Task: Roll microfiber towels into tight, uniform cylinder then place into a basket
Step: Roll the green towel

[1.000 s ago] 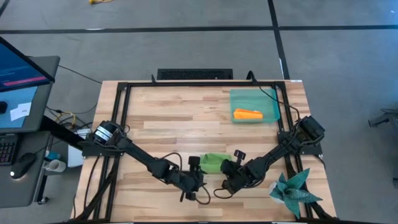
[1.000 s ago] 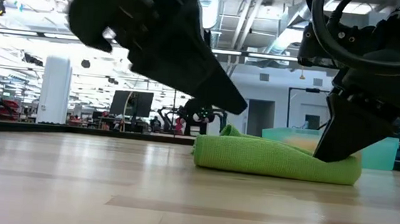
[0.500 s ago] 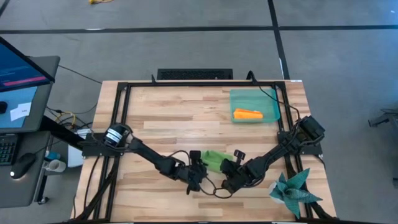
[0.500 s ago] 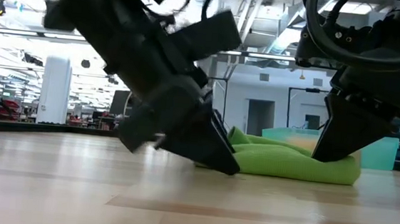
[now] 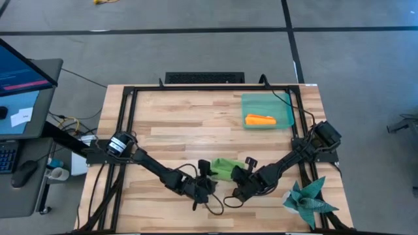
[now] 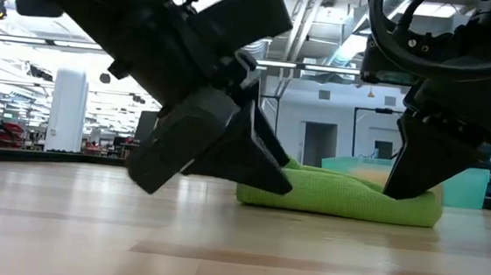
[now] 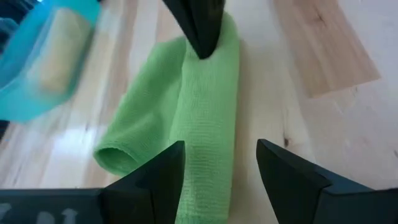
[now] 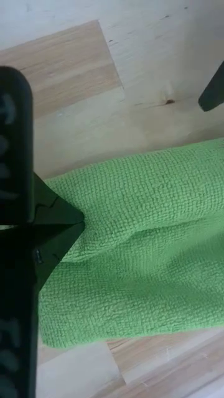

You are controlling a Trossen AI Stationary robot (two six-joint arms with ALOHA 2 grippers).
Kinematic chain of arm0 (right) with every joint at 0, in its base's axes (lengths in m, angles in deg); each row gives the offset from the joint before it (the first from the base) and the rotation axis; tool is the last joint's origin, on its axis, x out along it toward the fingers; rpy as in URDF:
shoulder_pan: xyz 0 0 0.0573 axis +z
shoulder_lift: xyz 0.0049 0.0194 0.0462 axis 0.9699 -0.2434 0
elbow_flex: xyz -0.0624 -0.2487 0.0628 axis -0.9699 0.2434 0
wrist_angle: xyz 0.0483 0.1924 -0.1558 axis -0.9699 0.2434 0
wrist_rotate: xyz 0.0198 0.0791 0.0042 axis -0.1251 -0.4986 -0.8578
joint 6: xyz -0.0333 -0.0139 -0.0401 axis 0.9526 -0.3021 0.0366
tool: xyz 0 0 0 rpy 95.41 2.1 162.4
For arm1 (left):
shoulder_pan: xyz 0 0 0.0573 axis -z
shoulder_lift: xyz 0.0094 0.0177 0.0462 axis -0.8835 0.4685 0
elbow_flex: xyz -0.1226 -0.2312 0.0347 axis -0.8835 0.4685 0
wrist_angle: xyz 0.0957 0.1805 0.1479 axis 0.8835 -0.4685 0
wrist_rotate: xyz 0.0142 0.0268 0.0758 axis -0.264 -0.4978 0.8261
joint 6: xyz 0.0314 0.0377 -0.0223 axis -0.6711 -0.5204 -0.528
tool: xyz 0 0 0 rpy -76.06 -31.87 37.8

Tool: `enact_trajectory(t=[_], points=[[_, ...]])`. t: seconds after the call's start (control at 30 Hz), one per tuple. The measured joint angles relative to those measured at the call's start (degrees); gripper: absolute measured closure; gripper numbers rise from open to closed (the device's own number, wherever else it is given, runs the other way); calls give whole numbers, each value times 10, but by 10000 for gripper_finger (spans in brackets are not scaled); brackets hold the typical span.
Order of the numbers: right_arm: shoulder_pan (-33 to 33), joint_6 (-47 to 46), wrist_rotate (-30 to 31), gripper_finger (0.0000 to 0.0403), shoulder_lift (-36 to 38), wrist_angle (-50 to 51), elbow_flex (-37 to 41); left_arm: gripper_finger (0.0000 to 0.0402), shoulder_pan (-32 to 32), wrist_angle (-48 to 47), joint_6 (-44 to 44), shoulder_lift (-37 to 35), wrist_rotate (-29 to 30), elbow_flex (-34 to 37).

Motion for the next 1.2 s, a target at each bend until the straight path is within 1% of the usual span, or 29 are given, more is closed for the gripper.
enact_trajectory(t=[0.17, 0.27, 0.47, 0.57, 0.63, 0.7, 0.8, 0.87, 0.93, 1.0, 1.07, 1.2], points=[[-2, 0, -3, 392, 0, 0, 0, 208, -16, -23, 34, 0, -34, 0], [-2, 2, -4, 390, 0, 0, 0, 208, -34, -44, 53, 0, -63, 0], [-2, 2, -19, 389, 0, 0, 0, 211, -75, -59, 86, -6, -170, -2], [-2, 8, -21, 389, 0, 0, 0, 233, -87, -70, 106, -5, -180, -3], [-2, 13, -22, 387, 0, 0, 0, 258, -95, -83, 116, -5, -184, -4], [-2, 13, -22, 381, 0, -1, 0, 288, -103, -93, 132, -6, -204, -4], [-2, 16, -22, 366, 0, -2, 0, 337, -111, -97, 163, -6, -246, -4], [-2, 16, -22, 352, 0, -3, 0, 368, -111, -99, 177, -6, -257, -4], [-2, 17, -22, 336, 0, -3, 0, 388, -111, -100, 191, -6, -262, -4], [-2, 17, -22, 320, 0, -3, 0, 391, -111, -103, 206, -6, -270, -3], [-2, 17, -22, 308, 0, -4, 0, 383, -112, -106, 224, -6, -283, -3], [-2, 17, -25, 301, 6, 16, -7, 371, -112, -105, 255, -7, -321, -3]])
